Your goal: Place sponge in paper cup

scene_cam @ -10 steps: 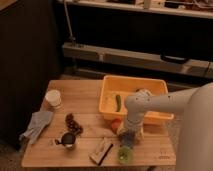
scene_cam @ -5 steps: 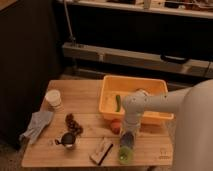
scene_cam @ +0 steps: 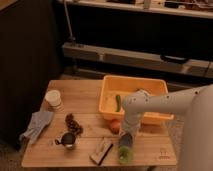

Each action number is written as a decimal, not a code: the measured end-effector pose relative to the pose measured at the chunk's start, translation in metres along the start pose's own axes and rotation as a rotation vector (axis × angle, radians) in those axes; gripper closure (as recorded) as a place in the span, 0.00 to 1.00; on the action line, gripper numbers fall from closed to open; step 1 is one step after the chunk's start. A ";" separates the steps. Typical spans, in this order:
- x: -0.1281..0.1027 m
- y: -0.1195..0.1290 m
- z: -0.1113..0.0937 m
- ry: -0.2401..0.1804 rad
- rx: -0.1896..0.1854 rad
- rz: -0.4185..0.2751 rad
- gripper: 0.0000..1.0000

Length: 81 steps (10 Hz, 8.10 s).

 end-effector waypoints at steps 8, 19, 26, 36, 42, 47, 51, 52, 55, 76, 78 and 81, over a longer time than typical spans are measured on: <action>0.015 0.066 -0.170 -0.262 0.027 -0.175 1.00; -0.064 0.261 -0.273 -0.325 0.130 -0.592 1.00; -0.067 0.263 -0.273 -0.323 0.131 -0.597 1.00; -0.095 0.321 -0.278 -0.440 0.116 -1.045 1.00; -0.109 0.350 -0.263 -0.380 0.131 -1.147 1.00; -0.112 0.393 -0.255 -0.357 0.161 -1.258 1.00; -0.115 0.409 -0.240 -0.337 0.170 -1.304 1.00; -0.115 0.412 -0.235 -0.335 0.164 -1.315 1.00; -0.116 0.418 -0.225 -0.327 0.140 -1.337 1.00; -0.107 0.449 -0.169 -0.227 0.163 -1.416 1.00; -0.104 0.443 -0.173 -0.266 0.107 -1.426 1.00; -0.095 0.435 -0.205 -0.348 0.030 -1.446 1.00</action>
